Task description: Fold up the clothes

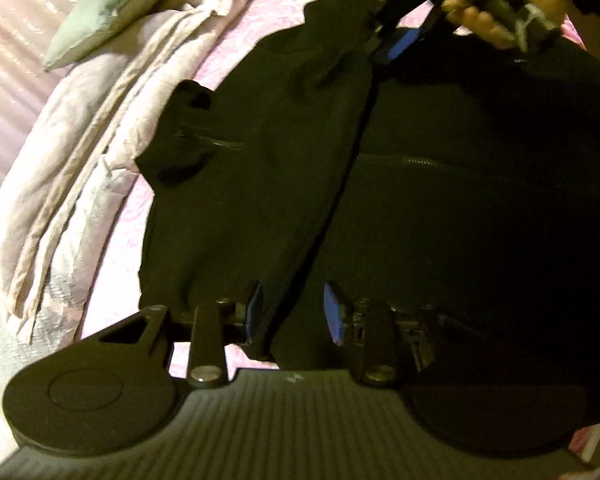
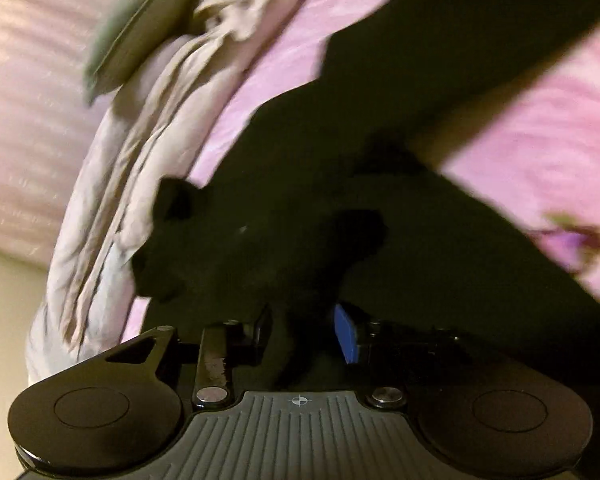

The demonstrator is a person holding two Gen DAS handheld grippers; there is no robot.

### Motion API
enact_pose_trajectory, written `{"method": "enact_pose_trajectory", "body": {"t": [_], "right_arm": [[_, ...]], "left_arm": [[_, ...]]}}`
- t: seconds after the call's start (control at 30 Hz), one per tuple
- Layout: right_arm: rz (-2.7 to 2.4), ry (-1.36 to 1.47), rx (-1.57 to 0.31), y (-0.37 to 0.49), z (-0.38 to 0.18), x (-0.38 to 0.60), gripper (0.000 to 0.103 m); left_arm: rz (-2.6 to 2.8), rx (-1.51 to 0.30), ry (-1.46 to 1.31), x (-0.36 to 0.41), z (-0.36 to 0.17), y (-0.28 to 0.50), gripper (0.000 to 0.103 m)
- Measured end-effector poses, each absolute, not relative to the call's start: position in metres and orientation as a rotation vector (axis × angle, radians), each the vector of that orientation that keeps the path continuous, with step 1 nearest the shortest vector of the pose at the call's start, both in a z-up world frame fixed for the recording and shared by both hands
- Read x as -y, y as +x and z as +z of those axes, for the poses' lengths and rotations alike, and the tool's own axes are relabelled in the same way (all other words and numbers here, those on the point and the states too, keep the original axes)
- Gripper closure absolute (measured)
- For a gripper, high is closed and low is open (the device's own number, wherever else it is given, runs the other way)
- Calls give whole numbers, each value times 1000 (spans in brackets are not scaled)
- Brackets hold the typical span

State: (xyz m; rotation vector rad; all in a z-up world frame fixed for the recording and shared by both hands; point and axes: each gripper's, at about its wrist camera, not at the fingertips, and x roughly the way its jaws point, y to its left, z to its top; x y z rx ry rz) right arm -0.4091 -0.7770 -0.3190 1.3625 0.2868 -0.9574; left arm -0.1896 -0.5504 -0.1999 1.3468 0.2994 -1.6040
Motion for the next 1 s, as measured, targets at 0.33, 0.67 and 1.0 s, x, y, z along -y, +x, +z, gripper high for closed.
{"method": "enact_pose_trajectory", "body": {"t": [0.33,0.67,1.0], "right_arm": [[-1296,1386,-83,-583,-316,782,42],[-1573,1344,273,-702,-331,856,42],[-1584,1288,241,-713,-309,875,98]], "left_arm": [[-1705,-275,1375,615,-221,-234,71],[-1804,-256,1445,665,-258,-297,70],[-1843,-229,1454,681,-259,-313,70]]}}
